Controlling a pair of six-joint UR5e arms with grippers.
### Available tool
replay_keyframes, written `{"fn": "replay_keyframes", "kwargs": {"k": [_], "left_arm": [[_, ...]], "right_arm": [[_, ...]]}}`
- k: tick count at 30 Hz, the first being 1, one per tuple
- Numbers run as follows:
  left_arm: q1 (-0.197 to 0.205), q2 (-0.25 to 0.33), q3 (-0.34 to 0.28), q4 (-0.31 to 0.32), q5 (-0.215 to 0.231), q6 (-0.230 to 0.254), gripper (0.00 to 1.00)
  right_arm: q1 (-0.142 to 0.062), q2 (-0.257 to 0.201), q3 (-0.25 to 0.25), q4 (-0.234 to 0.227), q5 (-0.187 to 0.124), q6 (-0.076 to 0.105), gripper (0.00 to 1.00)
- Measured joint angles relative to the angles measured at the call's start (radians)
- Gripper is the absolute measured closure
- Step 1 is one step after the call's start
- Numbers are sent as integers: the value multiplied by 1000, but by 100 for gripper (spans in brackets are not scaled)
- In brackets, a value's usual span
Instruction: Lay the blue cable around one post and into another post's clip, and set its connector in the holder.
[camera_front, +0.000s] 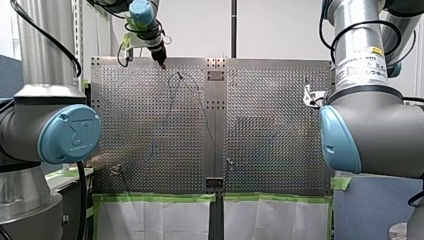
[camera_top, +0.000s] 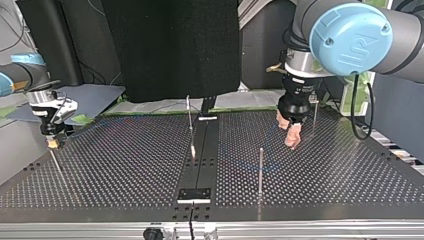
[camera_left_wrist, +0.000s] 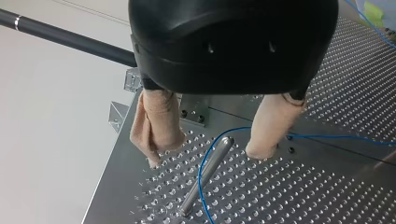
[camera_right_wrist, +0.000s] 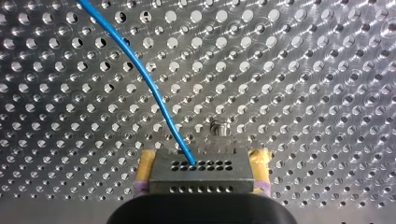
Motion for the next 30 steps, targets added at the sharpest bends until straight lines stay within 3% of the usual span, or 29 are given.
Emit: {"fn": "replay_keyframes", "kwargs": {"k": [11,17,20,24,30], "left_arm": [[-9,0,-25,22,5,21,0],[-41,2,-87,84,58,52,0],[-67,-2,-118,114,77,35,0],[-109,-27,-161,158,69,-5,0],[-131,-84,-223,219,65,-53,0]], "right_arm": [[0,0,0,0,0,0,0],[0,0,0,0,0,0,0],[0,0,0,0,0,0,0],[0,0,0,0,0,0,0],[0,0,0,0,0,0,0]]}}
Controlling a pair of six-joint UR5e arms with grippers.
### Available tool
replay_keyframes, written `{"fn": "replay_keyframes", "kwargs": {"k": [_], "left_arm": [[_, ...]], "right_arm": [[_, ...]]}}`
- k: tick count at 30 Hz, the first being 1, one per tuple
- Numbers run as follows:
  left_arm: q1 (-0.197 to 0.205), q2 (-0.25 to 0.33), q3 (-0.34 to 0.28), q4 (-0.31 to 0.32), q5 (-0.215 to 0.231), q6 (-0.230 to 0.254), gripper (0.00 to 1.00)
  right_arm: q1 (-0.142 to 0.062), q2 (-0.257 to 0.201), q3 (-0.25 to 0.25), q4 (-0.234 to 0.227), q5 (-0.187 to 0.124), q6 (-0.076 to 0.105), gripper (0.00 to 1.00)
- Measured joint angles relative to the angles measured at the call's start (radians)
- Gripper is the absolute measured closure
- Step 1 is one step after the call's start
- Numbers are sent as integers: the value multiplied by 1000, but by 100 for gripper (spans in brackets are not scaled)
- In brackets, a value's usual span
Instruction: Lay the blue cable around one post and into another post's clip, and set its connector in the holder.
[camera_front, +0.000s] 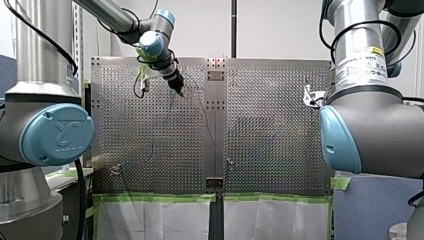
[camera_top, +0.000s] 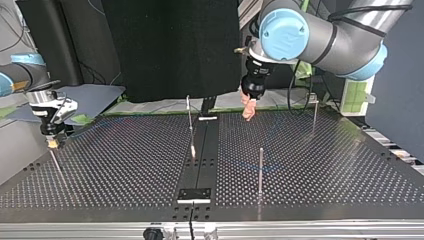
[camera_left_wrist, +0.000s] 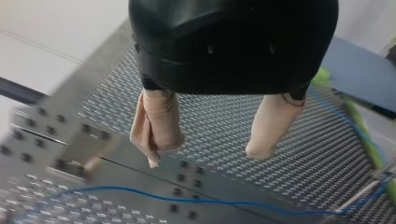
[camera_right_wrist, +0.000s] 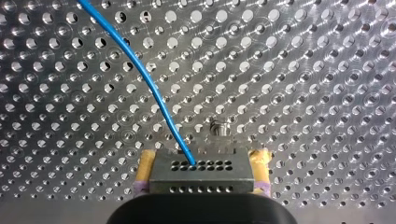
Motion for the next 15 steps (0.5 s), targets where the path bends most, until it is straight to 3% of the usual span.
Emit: {"fn": "replay_keyframes", "kwargs": {"k": [9,15], "left_arm": [[-9,-90,-90,91,17,50,0],[-10,-148,-150,150,16,56,0]], "right_arm": [[0,0,0,0,0,0,0],[0,0,0,0,0,0,0]]}}
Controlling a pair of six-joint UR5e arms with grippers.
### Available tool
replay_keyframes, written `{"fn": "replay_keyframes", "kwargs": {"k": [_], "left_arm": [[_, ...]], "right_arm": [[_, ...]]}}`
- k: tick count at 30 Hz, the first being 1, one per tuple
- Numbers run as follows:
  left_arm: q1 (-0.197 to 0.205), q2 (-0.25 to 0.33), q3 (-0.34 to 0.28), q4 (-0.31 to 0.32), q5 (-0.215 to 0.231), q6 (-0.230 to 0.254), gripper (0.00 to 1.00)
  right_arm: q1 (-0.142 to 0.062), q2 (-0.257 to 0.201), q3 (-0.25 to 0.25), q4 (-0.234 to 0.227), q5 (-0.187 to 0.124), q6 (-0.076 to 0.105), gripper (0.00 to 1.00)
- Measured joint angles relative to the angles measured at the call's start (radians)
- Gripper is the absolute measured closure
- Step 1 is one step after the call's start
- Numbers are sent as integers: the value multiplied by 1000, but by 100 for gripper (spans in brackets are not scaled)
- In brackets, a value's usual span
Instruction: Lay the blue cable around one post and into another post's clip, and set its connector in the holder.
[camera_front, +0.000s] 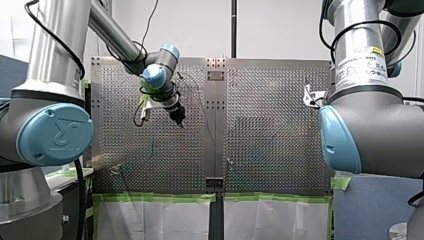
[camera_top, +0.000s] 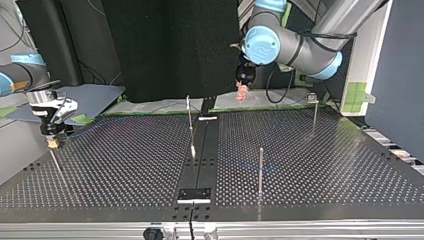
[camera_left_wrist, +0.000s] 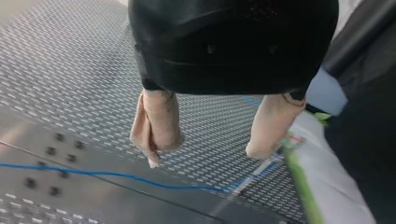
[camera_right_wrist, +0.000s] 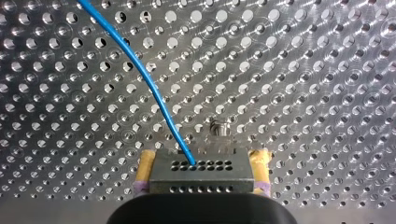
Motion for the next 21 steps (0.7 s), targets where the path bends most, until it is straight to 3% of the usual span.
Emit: {"fn": "replay_keyframes", "kwargs": {"k": [12,21], "left_arm": [[-3,-23,-115,115,1,13,0],[7,-23,-205,205,-1,-18,0]], "right_arm": [[0,0,0,0,0,0,0],[0,0,0,0,0,0,0]]}}
